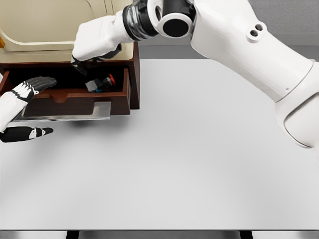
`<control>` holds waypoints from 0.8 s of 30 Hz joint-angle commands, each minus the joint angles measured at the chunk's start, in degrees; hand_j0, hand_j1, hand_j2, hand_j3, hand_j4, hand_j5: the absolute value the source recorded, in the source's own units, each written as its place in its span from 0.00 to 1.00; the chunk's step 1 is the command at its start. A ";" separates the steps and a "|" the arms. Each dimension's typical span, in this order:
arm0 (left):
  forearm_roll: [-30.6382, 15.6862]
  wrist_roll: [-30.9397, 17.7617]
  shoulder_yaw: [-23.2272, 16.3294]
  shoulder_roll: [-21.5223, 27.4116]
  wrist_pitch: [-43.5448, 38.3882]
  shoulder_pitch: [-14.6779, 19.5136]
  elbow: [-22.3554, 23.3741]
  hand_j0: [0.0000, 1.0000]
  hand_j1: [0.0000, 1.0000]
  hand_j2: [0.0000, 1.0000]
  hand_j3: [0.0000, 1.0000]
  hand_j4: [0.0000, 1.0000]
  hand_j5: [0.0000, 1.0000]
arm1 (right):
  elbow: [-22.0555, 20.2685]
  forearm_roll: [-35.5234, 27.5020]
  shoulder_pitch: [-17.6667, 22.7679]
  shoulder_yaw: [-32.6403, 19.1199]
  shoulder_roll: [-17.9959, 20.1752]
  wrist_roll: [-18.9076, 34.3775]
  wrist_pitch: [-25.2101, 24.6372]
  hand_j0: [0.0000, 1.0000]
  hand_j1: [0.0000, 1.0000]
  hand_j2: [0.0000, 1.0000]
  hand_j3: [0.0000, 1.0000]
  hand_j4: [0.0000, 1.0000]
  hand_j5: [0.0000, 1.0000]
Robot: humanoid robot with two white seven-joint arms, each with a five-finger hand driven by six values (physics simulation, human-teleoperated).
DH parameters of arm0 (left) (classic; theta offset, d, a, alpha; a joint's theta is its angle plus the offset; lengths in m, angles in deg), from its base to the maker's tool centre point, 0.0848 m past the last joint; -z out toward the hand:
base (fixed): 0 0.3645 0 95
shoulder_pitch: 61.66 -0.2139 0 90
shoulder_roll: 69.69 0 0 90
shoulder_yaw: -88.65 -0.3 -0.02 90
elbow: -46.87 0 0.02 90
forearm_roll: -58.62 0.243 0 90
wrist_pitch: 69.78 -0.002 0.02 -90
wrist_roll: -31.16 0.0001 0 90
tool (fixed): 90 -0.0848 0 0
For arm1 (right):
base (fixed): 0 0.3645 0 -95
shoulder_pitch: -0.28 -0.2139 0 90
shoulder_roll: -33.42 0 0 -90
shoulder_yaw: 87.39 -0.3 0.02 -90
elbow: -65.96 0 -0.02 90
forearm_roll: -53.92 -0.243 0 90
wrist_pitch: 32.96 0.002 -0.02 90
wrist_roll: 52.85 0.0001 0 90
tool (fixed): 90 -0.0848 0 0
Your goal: Open the cabinet drawer with left arm, and place a switch into the drawer with right arm
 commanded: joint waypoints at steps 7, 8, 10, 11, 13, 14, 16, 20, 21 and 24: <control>-0.44 0.02 -0.01 0.04 -0.10 0.00 -0.01 1.00 1.00 1.00 1.00 1.00 1.00 | -34.10 -5.01 5.71 -5.97 27.26 -0.02 0.35 1.00 1.00 1.00 1.00 1.00 1.00; -0.44 0.02 -0.01 0.04 -0.10 0.00 -0.01 1.00 1.00 1.00 1.00 1.00 1.00 | -37.97 -5.10 8.17 -8.52 31.75 -0.02 0.35 1.00 1.00 1.00 1.00 1.00 1.00; -0.44 0.02 -0.01 0.04 -0.10 0.00 -0.01 1.00 1.00 1.00 1.00 1.00 1.00 | -39.91 -5.10 13.97 -14.31 41.15 -0.02 0.35 1.00 1.00 1.00 1.00 1.00 1.00; -0.44 0.02 -0.01 0.04 -0.10 0.00 -0.01 1.00 1.00 1.00 1.00 1.00 1.00 | -39.47 -5.01 18.89 -17.92 43.53 -0.02 0.35 1.00 1.00 1.00 1.00 1.00 1.00; -0.44 0.02 -0.01 0.04 -0.10 0.00 -0.10 1.00 1.00 1.00 1.00 1.00 1.00 | -36.23 -5.10 23.99 -21.53 45.03 -0.02 0.35 1.00 1.00 1.00 1.00 1.00 1.00; -0.44 0.02 -0.01 0.04 -0.10 0.00 -0.01 1.00 1.00 1.00 1.00 1.00 1.00 | -34.20 -5.10 25.93 -21.62 44.94 -0.02 0.35 1.00 1.00 1.00 1.00 1.00 1.00; -0.44 0.02 -0.10 -0.05 -0.10 0.00 -0.01 1.00 1.00 1.00 1.00 1.00 1.00 | -31.04 -4.92 27.68 -21.53 44.94 -0.02 0.35 1.00 1.00 1.00 1.00 1.00 1.00; -0.44 0.02 -0.01 0.04 -0.10 0.00 -0.01 1.00 1.00 1.00 1.00 1.00 1.00 | -27.43 -5.01 28.21 -21.00 43.19 -0.02 0.35 1.00 1.00 1.00 1.00 1.00 1.00; -0.44 0.02 -0.01 0.04 -0.10 -0.09 -0.01 1.00 1.00 1.00 1.00 1.00 1.00 | -26.46 -5.10 28.83 -21.62 41.43 -0.02 0.35 1.00 1.00 1.00 1.00 1.00 1.00; -0.44 0.02 -0.10 -0.05 -0.10 -0.09 -0.01 1.00 1.00 1.00 1.00 1.00 1.00 | -25.76 -4.92 29.71 -21.36 38.79 -0.02 0.35 1.00 1.00 1.00 1.00 1.00 1.00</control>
